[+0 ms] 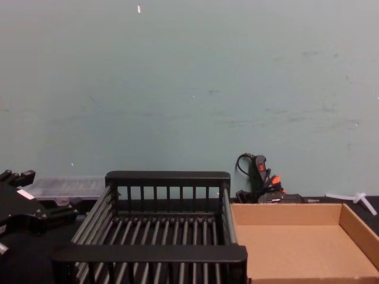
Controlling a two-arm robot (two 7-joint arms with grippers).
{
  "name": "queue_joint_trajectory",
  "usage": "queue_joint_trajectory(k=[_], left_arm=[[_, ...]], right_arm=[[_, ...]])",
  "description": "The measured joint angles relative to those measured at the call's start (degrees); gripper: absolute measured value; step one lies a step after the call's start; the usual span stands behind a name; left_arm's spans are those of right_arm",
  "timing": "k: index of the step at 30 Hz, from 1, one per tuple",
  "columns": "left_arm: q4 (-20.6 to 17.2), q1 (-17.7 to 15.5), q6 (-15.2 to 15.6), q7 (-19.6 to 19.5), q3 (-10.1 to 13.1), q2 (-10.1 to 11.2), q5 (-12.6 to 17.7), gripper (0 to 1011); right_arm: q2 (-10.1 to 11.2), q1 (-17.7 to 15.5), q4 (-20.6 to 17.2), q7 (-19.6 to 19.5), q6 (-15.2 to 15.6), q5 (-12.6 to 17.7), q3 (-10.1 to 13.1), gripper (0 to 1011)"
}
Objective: Pick up the white tape and place it into the black box , Pick up the silver tape and place it into the brown box.
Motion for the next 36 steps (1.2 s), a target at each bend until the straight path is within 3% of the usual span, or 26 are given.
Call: queue_joint_trajectory(k=[14, 26, 36], left_arm=[[0.00, 0.00, 0.00, 0.00, 0.00, 0.00, 0.00, 1001], [0.00, 0.00, 0.00, 0.00, 0.00, 0.00, 0.00, 1001], [0.00, 0.00, 0.00, 0.00, 0.00, 0.00, 0.00, 1001]], right_arm=[[-0.53, -0.36, -0.33, 0.41, -0.17, 0.11, 0.72, 136], [-0.04, -0.53, -3.55, 1.62, -0.66, 1.13, 2.50, 136], [0.34, 2.24, -3.95, 1.54, -2.24, 0.92, 3.28, 135]])
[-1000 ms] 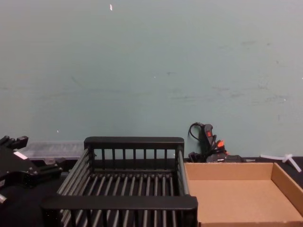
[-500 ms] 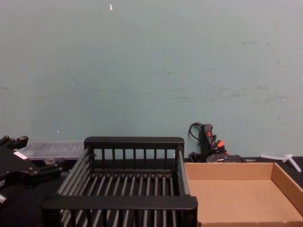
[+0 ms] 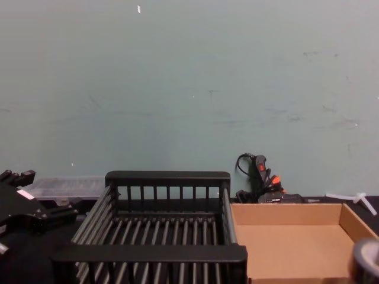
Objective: Pick up the white tape and place it into the black box , Pick up the silver tape and place it into the brown box.
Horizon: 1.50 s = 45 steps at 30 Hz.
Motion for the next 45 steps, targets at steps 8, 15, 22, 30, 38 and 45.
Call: queue_joint_trajectory(k=[8, 15, 22, 30, 38, 45], left_arm=[[0.00, 0.00, 0.00, 0.00, 0.00, 0.00, 0.00, 1001], [0.00, 0.00, 0.00, 0.00, 0.00, 0.00, 0.00, 1001], [0.00, 0.00, 0.00, 0.00, 0.00, 0.00, 0.00, 1001], [0.00, 0.00, 0.00, 0.00, 0.00, 0.00, 0.00, 1001], [0.00, 0.00, 0.00, 0.00, 0.00, 0.00, 0.00, 1001], [0.00, 0.00, 0.00, 0.00, 0.00, 0.00, 0.00, 1001]], right_arm=[[-1.11, 4.65, 2.99, -0.74, -3.07, -2.62, -0.60, 135], [-2.83, 9.06, 7.51, -0.37, -5.09, -4.67, -1.93, 136], [-5.14, 14.15, 13.39, 0.09, -6.31, -6.47, -3.40, 136], [-7.89, 19.06, 20.51, 0.56, -7.36, -8.29, -4.94, 136], [-9.82, 21.37, 25.70, 1.01, -7.37, -9.57, -6.14, 136], [-11.12, 22.45, 28.53, 1.19, -7.31, -10.46, -6.54, 136]])
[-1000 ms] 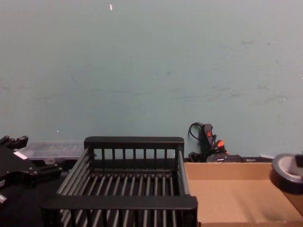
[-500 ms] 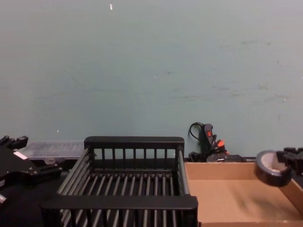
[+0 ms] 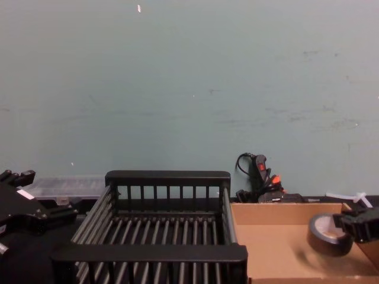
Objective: Pick up the white tape and place it into the black box , Pick up the silver tape and place it into the brown box.
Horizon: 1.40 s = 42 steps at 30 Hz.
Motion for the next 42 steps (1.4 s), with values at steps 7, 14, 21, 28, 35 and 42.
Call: queue_joint_trajectory(k=[7, 14, 21, 28, 35, 42], left_arm=[[0.00, 0.00, 0.00, 0.00, 0.00, 0.00, 0.00, 1001], [0.00, 0.00, 0.00, 0.00, 0.00, 0.00, 0.00, 1001], [0.00, 0.00, 0.00, 0.00, 0.00, 0.00, 0.00, 1001], [0.00, 0.00, 0.00, 0.00, 0.00, 0.00, 0.00, 1001], [0.00, 0.00, 0.00, 0.00, 0.00, 0.00, 0.00, 1001], [0.00, 0.00, 0.00, 0.00, 0.00, 0.00, 0.00, 1001]], right_arm=[[-0.40, 0.33, 0.69, 0.00, 0.04, -0.63, -0.15, 135], [-0.36, 0.33, 0.64, -0.01, 0.04, -0.59, -0.12, 135], [-0.33, 0.31, 0.58, -0.01, 0.05, -0.49, -0.08, 300], [-0.29, 0.28, 0.55, -0.01, 0.09, -0.41, -0.04, 542], [-0.29, 0.25, 0.51, -0.01, 0.11, -0.38, -0.03, 742], [-0.29, 0.24, 0.49, -0.01, 0.11, -0.34, -0.03, 934]])
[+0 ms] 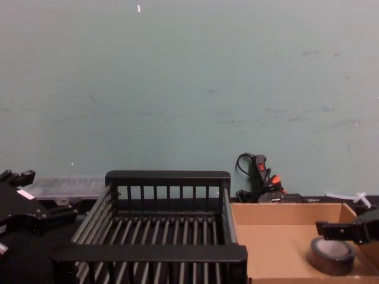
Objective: Pick up the white tape and place it into the black box , Pick up the silver tape and place it into the brown box.
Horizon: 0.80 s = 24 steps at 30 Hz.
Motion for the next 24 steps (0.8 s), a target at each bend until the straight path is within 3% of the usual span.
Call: queue_joint_trajectory(k=[3, 13, 24], left_arm=[[0.00, 0.00, 0.00, 0.00, 0.00, 0.00, 0.00, 1001], [0.00, 0.00, 0.00, 0.00, 0.00, 0.00, 0.00, 1001], [0.00, 0.00, 0.00, 0.00, 0.01, 0.00, 0.00, 1001]], right_arm=[[0.00, 0.00, 0.00, 0.00, 0.00, 0.02, 0.00, 1002], [0.00, -0.28, -0.52, 0.71, 0.37, 0.66, 0.63, 1002], [1.89, -3.31, -7.56, 2.95, 4.64, 3.39, 1.72, 1002]])
